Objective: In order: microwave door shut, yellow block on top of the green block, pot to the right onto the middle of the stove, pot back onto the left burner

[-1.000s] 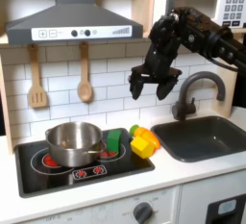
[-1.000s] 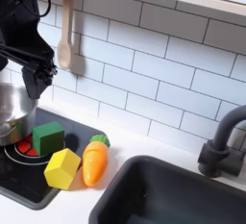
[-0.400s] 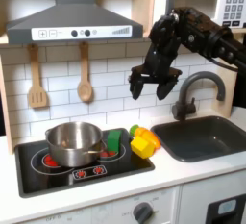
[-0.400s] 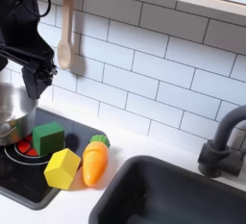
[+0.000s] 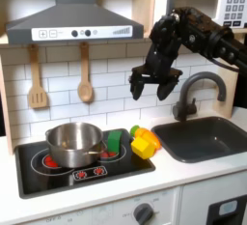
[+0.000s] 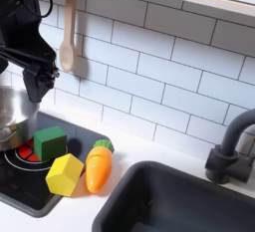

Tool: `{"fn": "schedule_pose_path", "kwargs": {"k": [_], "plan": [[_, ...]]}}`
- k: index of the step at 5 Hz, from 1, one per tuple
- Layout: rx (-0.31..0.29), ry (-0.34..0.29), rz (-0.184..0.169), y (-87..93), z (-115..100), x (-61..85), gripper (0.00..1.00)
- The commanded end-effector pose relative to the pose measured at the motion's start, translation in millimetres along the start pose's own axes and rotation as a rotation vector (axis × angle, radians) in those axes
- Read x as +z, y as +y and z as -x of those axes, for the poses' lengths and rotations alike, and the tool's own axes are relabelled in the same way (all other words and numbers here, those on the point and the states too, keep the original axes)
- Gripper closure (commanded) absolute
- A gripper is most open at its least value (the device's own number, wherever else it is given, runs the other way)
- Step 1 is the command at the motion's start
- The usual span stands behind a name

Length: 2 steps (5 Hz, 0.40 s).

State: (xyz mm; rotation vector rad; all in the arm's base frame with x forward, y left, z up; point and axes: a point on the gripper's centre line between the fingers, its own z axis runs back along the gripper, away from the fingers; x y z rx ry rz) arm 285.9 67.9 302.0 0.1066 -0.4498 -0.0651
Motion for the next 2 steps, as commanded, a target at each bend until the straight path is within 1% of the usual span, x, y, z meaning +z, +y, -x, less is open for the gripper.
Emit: {"fn": "schedule_pose_path", "kwargs": {"k": [1,2], "plan": [[0.001,0.0,-0.001,0.4,0.1,0.0,0.0],[0.001,-0.001,-0.003,0.6,0.3,0.5,0.0]]}}
